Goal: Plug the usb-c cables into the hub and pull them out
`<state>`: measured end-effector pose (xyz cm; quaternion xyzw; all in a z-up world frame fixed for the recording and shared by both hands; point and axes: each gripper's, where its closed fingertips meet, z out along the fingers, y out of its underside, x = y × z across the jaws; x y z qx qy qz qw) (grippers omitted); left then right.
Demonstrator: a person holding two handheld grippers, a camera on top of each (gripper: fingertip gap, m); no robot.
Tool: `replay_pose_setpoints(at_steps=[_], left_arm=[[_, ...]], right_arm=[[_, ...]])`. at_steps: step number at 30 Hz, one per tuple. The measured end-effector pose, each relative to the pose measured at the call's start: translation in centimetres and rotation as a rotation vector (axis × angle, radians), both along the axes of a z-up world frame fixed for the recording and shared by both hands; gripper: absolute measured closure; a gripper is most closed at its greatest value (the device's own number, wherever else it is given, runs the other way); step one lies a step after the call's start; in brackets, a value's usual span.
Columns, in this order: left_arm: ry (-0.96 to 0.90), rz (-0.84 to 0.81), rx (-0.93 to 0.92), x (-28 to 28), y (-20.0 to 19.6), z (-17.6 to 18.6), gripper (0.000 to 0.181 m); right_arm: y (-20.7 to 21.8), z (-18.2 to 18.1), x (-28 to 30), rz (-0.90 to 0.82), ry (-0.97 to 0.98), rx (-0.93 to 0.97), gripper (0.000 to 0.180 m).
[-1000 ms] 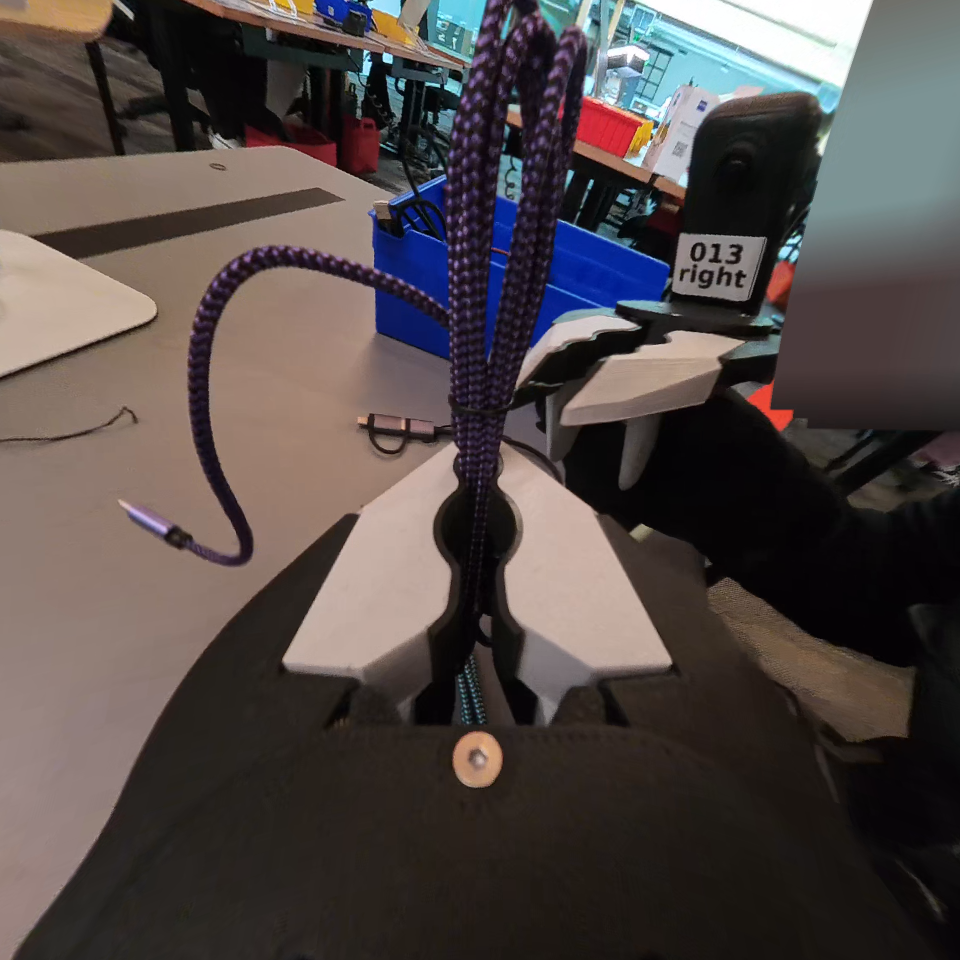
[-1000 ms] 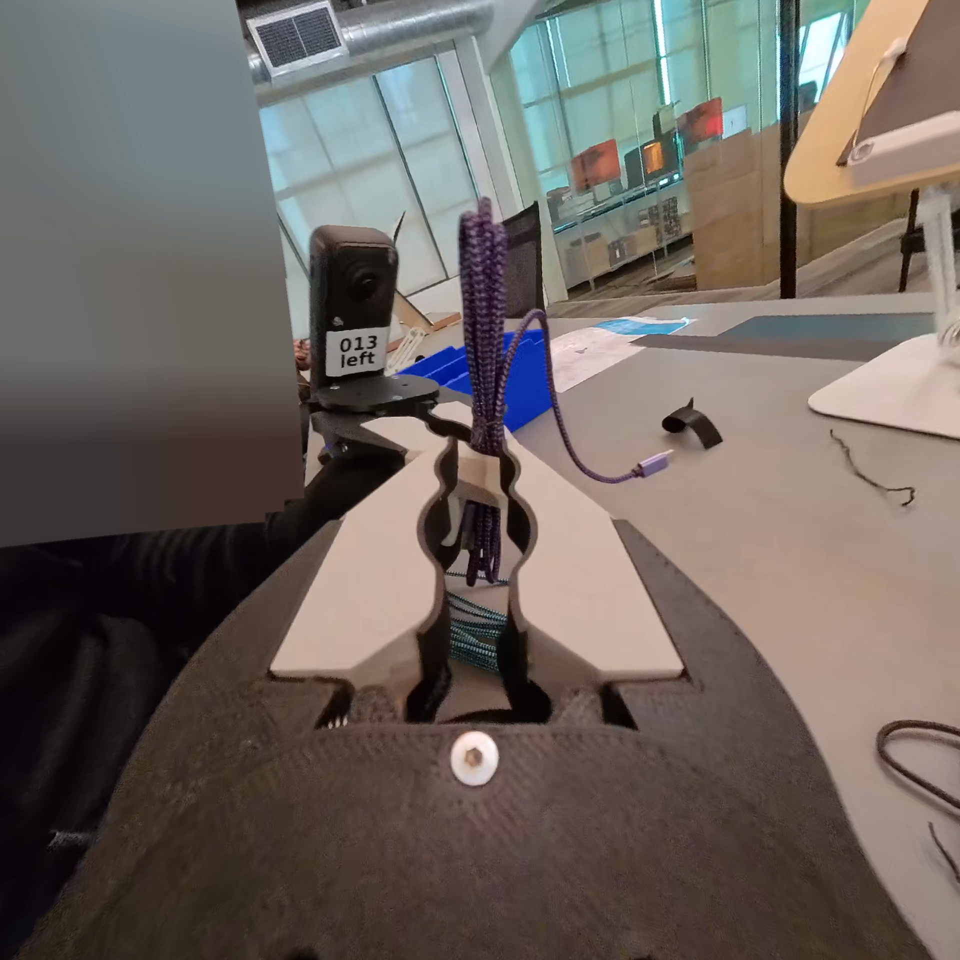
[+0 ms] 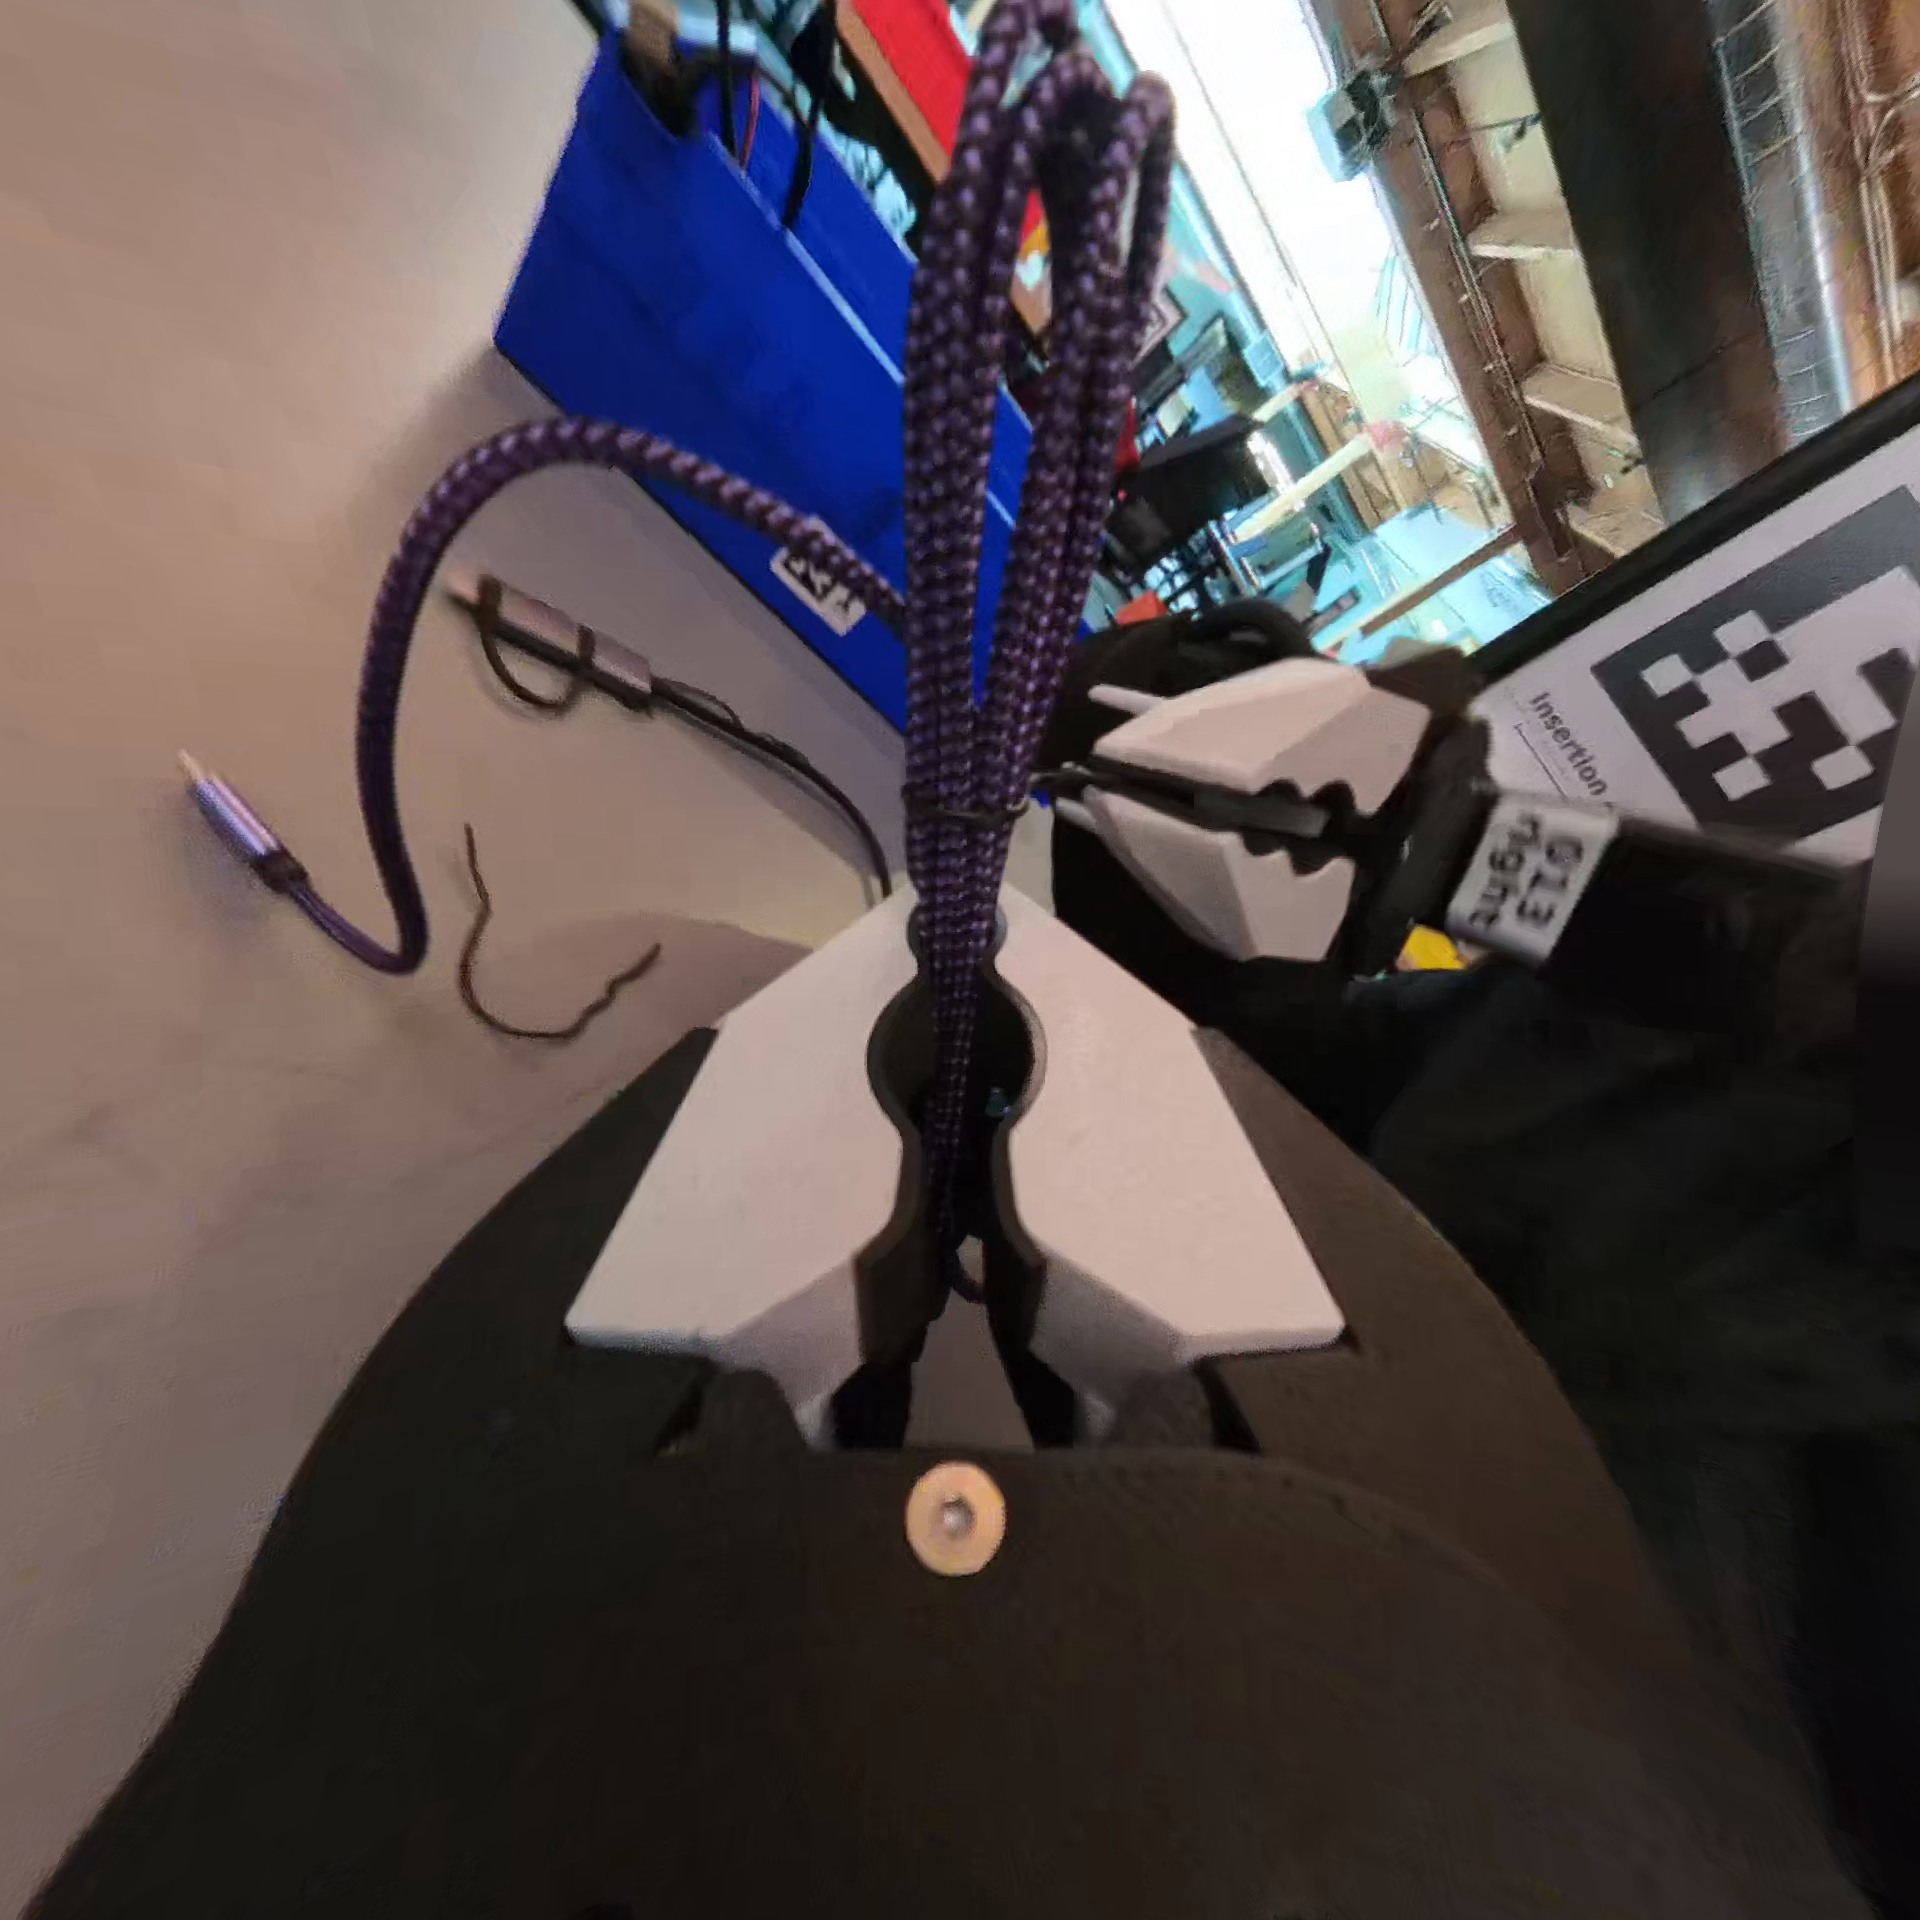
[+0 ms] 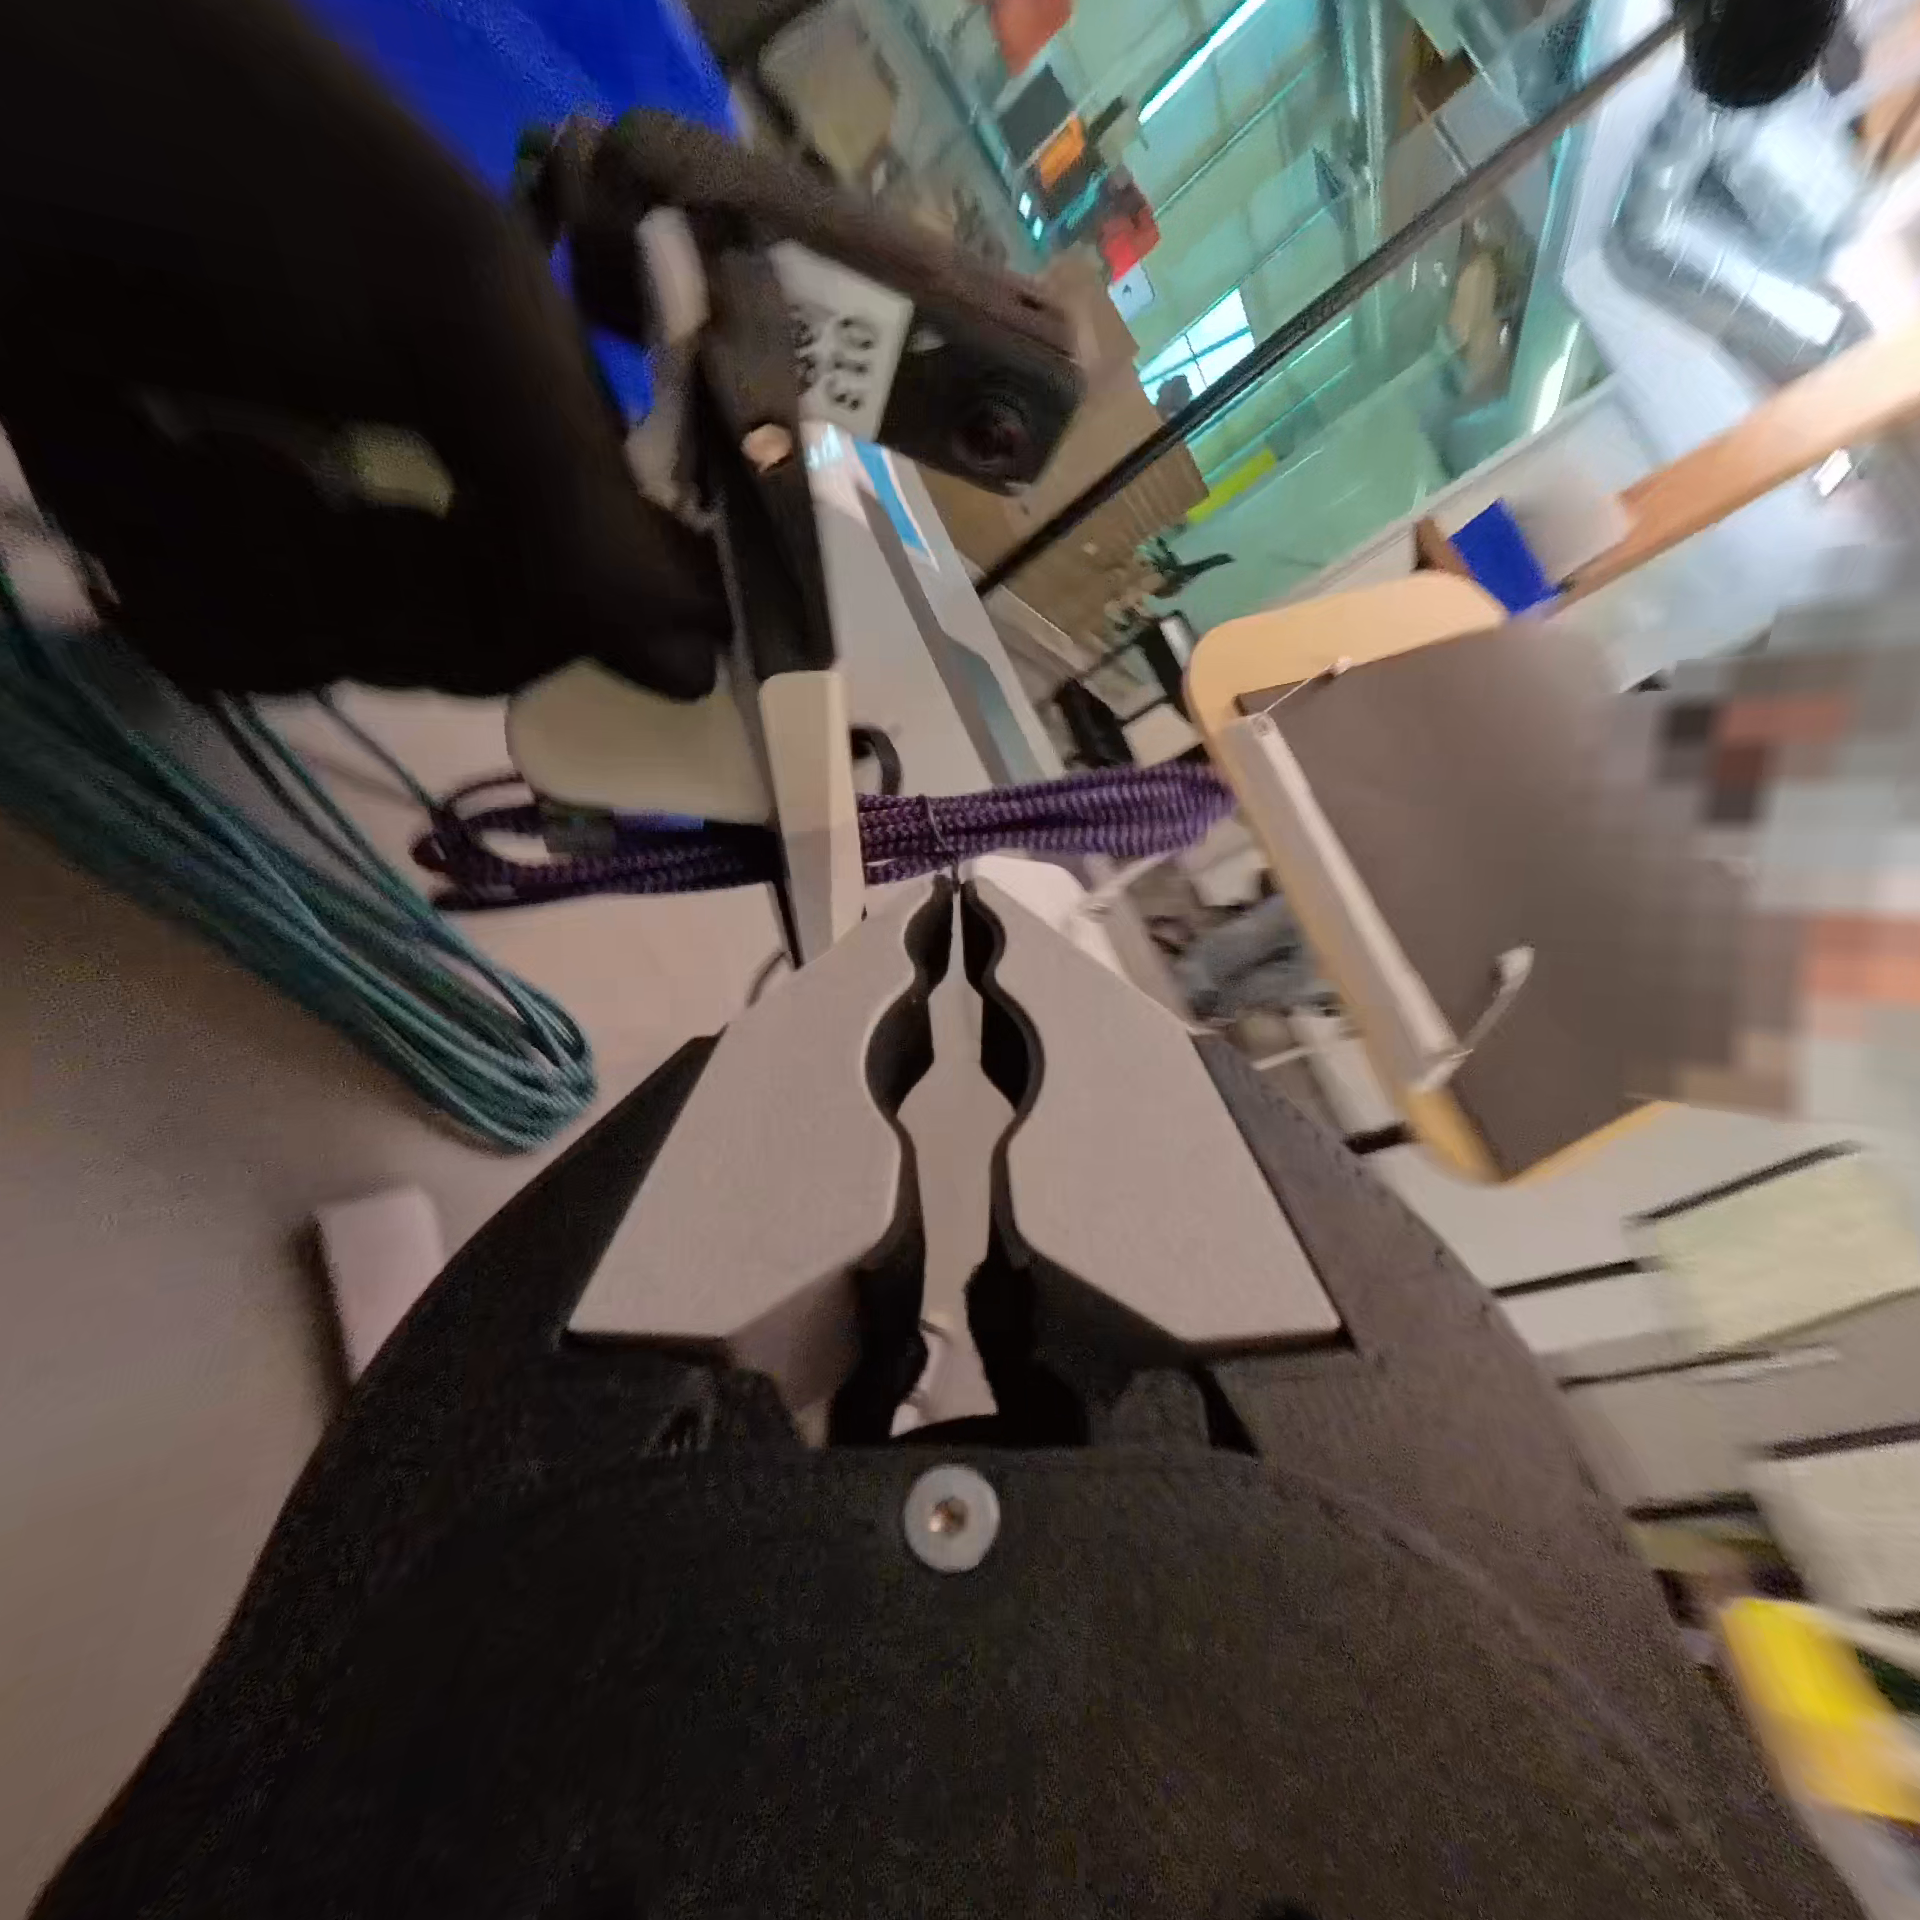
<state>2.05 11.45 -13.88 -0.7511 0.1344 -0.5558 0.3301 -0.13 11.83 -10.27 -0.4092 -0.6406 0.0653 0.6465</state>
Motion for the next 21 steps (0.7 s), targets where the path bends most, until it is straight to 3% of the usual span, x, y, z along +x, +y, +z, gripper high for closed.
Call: replay_pose_setpoints(at_steps=[3, 6, 10, 16, 21], left_arm=[[0.031, 0.071, 0.117, -1.2, 0.7, 0.9, 0.181], [0.159, 0.104, 0.225, -1.5, 1.0, 0.7, 0.181], [0.27, 0.132, 0.329, -1.4, 1.1, 0.7, 0.181], [0.354, 0.151, 0.384, -1.4, 1.3, 0.2, 0.181], [0.372, 0.148, 0.398, -1.1, 1.3, 0.1, 0.181]], right_arm=[[-0.1, 1.0, 0.4, 0.085, 0.21, -0.439, 0.164], [-0.5, 1.0, 0.1, 0.201, 0.332, -0.818, 0.165], [-1.0, 1.2, -0.5, 0.305, 0.435, -1.086, 0.164], [-0.6, 1.3, -0.7, 0.361, 0.511, -1.27, 0.171], [-0.5, 0.8, -0.8, 0.349, 0.49, -1.259, 0.18]])
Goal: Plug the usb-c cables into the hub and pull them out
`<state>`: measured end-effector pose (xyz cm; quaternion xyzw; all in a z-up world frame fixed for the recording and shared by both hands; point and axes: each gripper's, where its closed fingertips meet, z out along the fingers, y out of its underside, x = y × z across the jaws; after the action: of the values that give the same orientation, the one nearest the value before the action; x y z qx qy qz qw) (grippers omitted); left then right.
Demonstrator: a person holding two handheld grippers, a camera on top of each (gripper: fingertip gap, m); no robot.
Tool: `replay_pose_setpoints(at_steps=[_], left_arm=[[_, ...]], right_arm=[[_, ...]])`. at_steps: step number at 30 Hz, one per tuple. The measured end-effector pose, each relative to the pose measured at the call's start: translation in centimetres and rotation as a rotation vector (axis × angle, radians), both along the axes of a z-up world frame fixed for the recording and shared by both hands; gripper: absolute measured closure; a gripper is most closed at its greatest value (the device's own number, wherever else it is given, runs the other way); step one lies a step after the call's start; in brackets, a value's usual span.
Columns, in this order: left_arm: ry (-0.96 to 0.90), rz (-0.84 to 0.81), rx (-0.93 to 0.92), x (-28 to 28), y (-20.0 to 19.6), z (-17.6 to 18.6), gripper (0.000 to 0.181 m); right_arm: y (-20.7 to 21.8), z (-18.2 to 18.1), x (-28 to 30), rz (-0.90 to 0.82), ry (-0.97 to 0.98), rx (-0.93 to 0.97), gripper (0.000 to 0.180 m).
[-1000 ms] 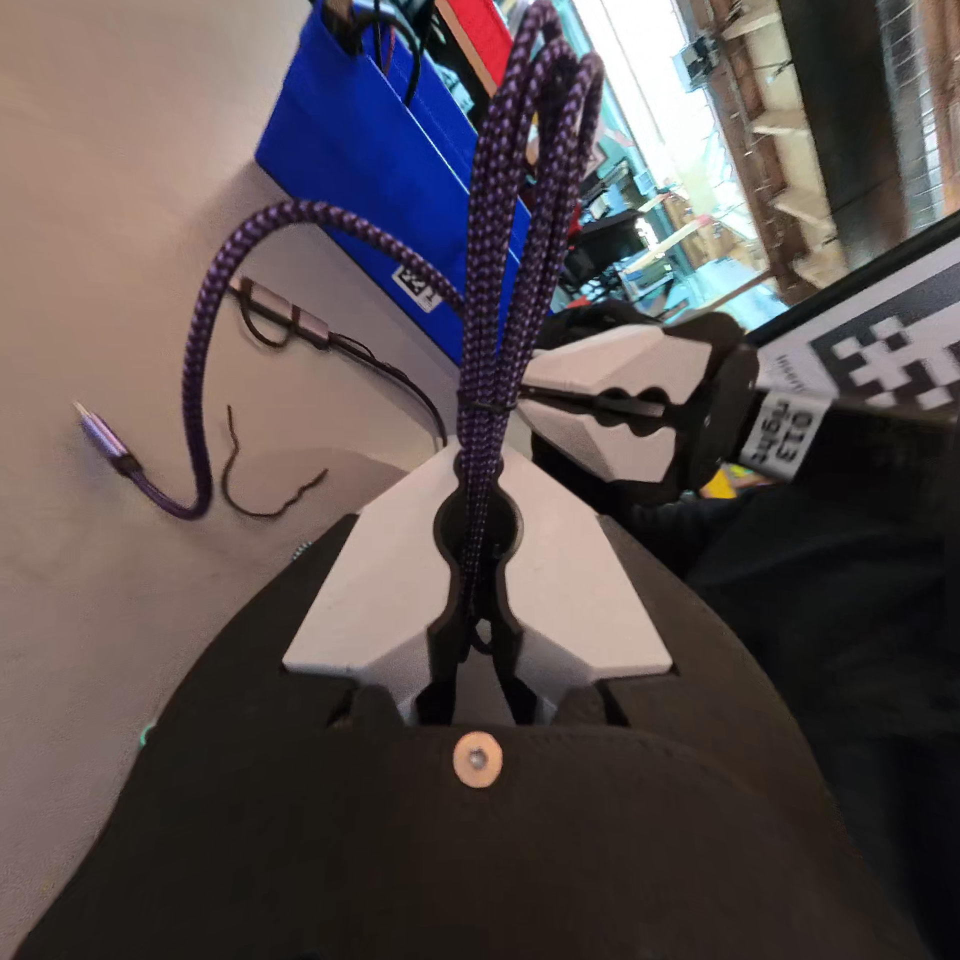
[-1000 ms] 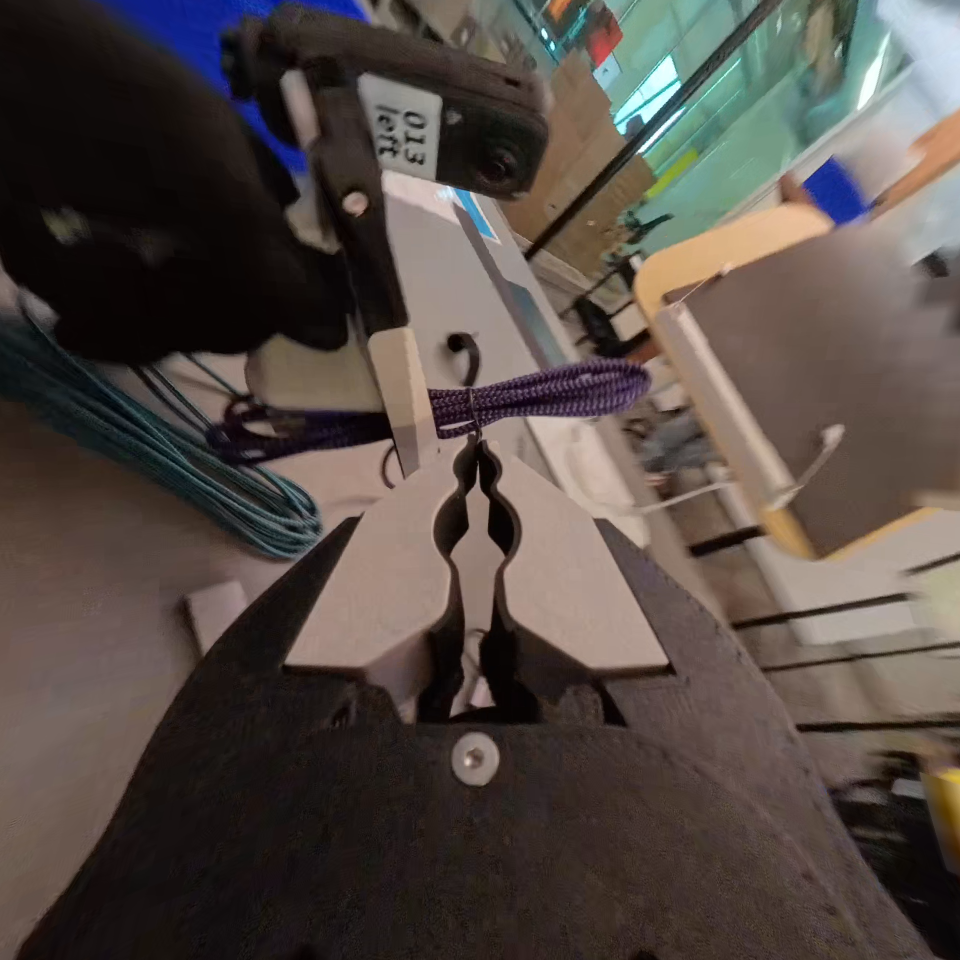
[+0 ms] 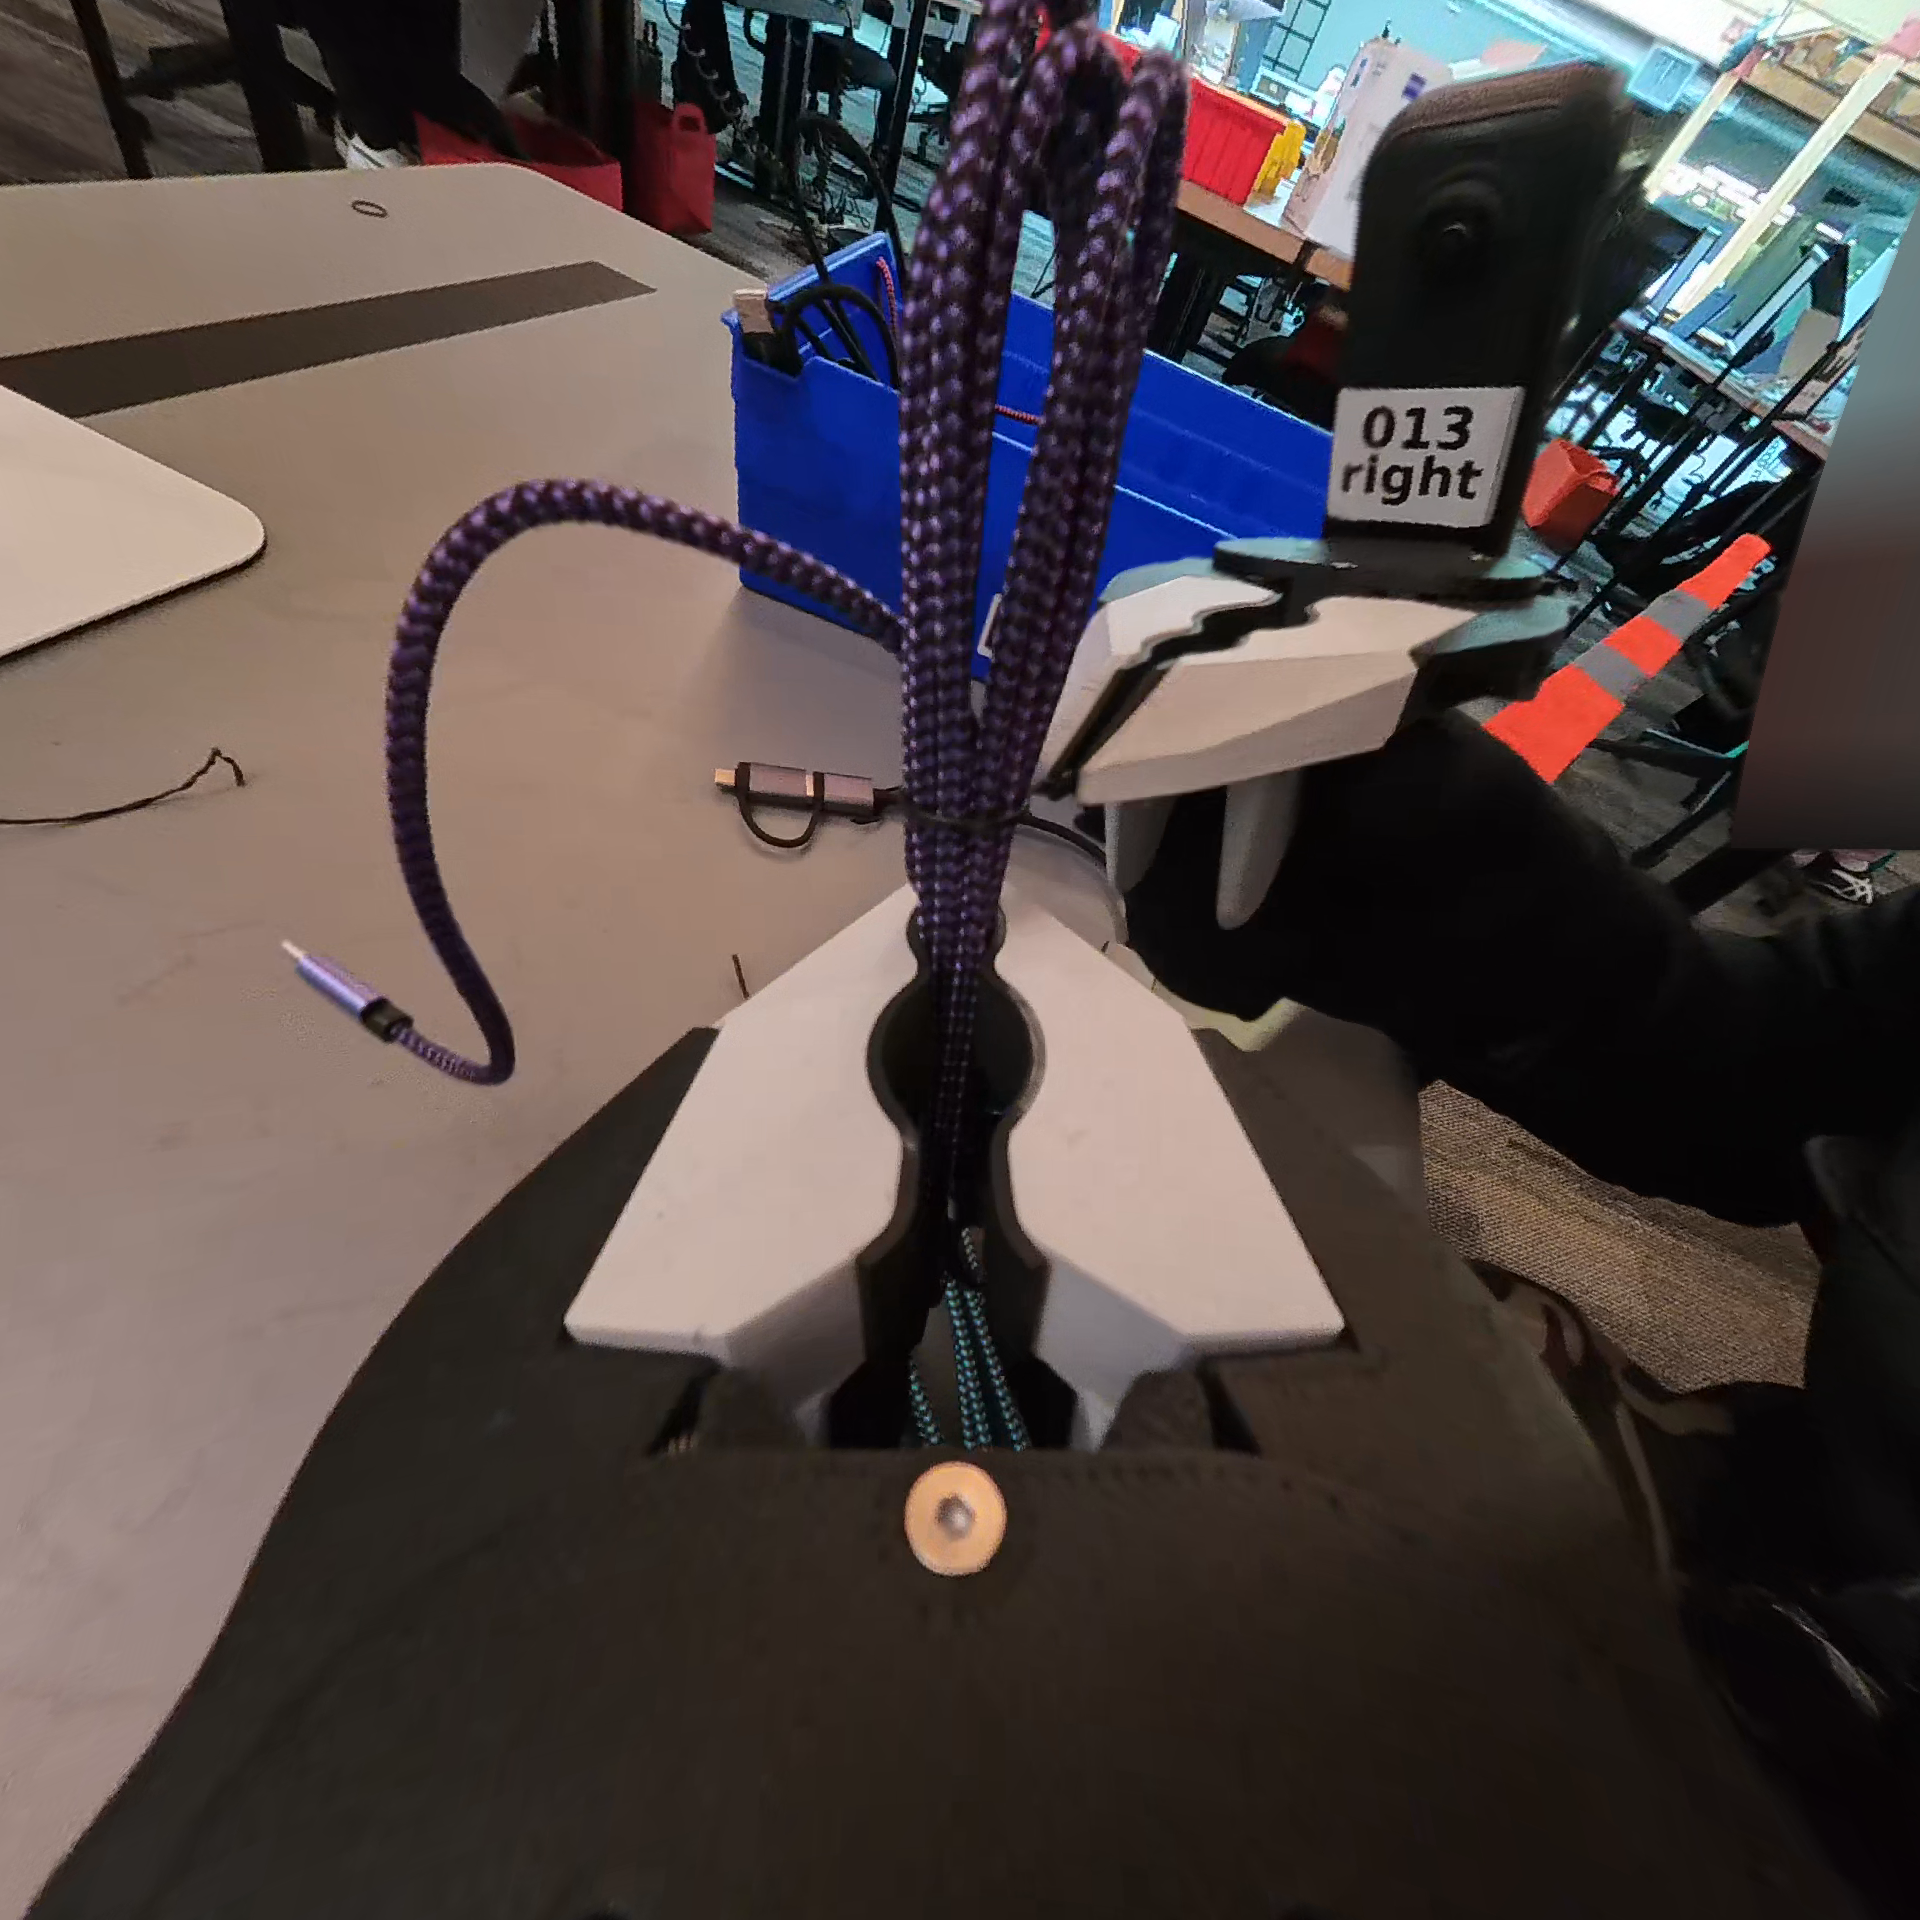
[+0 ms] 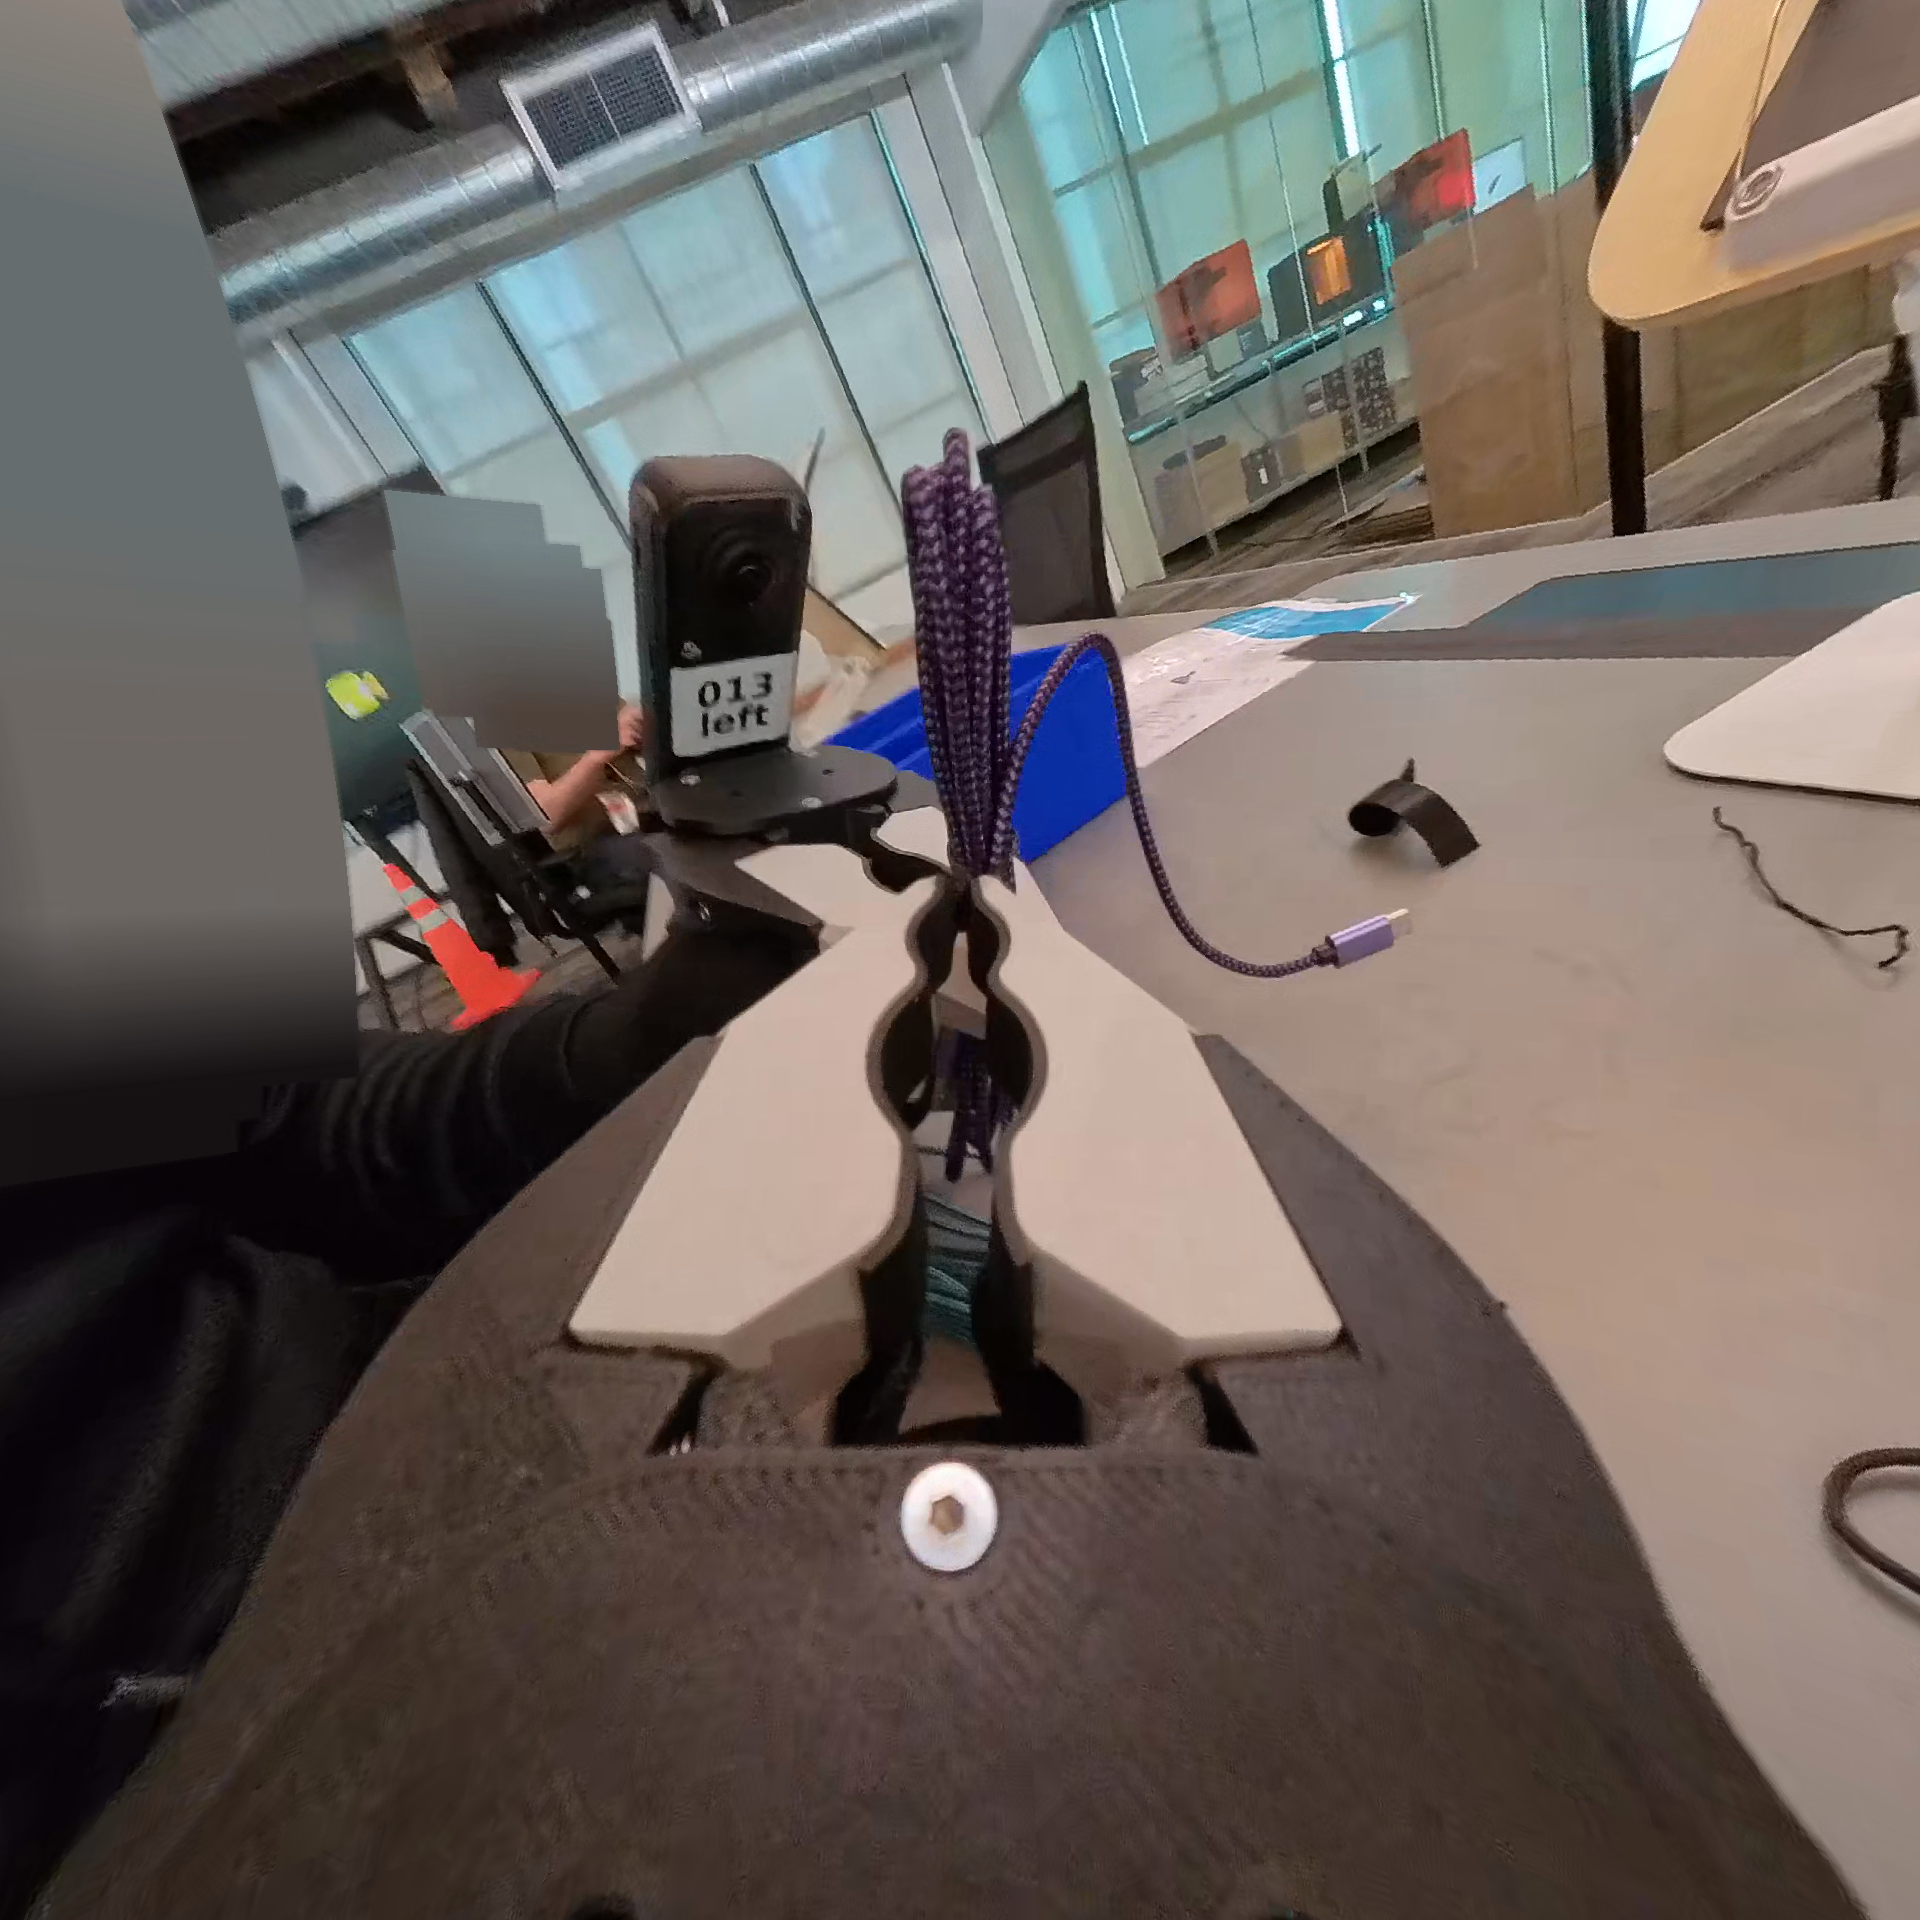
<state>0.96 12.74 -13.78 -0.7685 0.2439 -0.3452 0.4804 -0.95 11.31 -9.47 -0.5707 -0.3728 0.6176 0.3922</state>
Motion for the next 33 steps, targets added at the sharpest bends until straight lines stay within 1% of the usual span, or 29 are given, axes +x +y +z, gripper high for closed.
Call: replay_pose_setpoints(at_steps=[3, 5, 7, 8, 10, 11, 12, 14, 16, 17, 18, 19, 21, 22, 24, 25, 26, 28, 33], left_arm=[[-0.01, 0.0, -0.035, 0.0, 0.0, -0.3, 0.181], [-0.04, -0.006, -0.096, 0.1, 0.0, -0.5, 0.181], [-0.111, -0.029, -0.18, 0.3, -0.2, -0.7, 0.181], [-0.152, -0.048, -0.228, 0.6, -0.3, -0.7, 0.181], [-0.233, -0.08, -0.312, 1.0, -0.6, -0.7, 0.181], [-0.29, -0.1, -0.36, 1.2, -0.7, -0.6, 0.181], [-0.35, -0.116, -0.402, 1.2, -0.7, -0.4, 0.181], [-0.424, -0.134, -0.457, 1.3, -0.7, -0.4, 0.18], [-0.414, -0.106, -0.438, 1.1, -0.5, -0.6, 0.181], [-0.394, -0.039, -0.42, 0.1, 0.2, -1.0, 0.181], [-0.388, -0.012, -0.399, -0.8, 0.6, -1.2, 0.181], [-0.363, -0.007, -0.361, -1.3, 0.6, -1.2, 0.181], [-0.262, -0.022, -0.256, -0.9, 0.1, -1.0, 0.181], [-0.223, -0.031, -0.209, -0.4, -0.1, -0.7, 0.181], [-0.169, -0.035, -0.114, 0.1, -0.3, -0.2, 0.181], [-0.146, -0.029, -0.08, 0.0, -0.2, -0.1, 0.181], [-0.129, -0.025, -0.058, -0.1, -0.1, -0.1, 0.181], [-0.107, -0.018, -0.025, -0.5, -0.1, -0.2, 0.181], [-0.076, -0.023, 0.051, -0.6, -0.3, -0.3, 0.181]], right_arm=[[0.1, -0.3, 0.0, -0.041, -0.058, 0.113, 0.18], [0.3, -0.7, -0.1, -0.09, -0.131, 0.25, 0.18], [0.6, -1.0, 0.0, -0.164, -0.244, 0.493, 0.18], [0.7, -1.1, 0.1, -0.206, -0.313, 0.661, 0.18], [1.0, -1.3, 0.4, -0.295, -0.479, 1.087, 0.18], [1.0, -1.3, 0.4, -0.325, -0.55, 1.268, 0.18], [1.0, -1.3, 0.3, -0.341, -0.595, 1.371, 0.18], [0.9, -1.3, 0.2, -0.347, -0.621, 1.43, 0.18], [0.6, -1.1, 0.3, -0.347, -0.577, 1.403, 0.18], [0.0, -0.2, 0.5, -0.349, -0.488, 1.353, 0.18], [-0.7, 1.0, 0.8, -0.355, -0.384, 1.276, 0.18], [-0.9, 1.8, 1.1, -0.349, -0.321, 1.169, 0.18], [-0.5, 1.4, 1.2, -0.285, -0.288, 0.927, 0.18], [0.0, 0.9, 1.1, -0.272, -0.286, 0.839, 0.173], [0.5, -0.4, 0.8, -0.229, -0.29, 0.705, 0.171], [0.5, -0.6, 0.6, -0.21, -0.278, 0.649, 0.166], [0.4, -0.3, 0.5, -0.201, -0.241, 0.614, 0.162], [0.2, 0.1, 0.6, -0.199, -0.196, 0.584, 0.163], [0.0, -0.4, 0.1, -0.162, -0.208, 0.545, 0.167]])
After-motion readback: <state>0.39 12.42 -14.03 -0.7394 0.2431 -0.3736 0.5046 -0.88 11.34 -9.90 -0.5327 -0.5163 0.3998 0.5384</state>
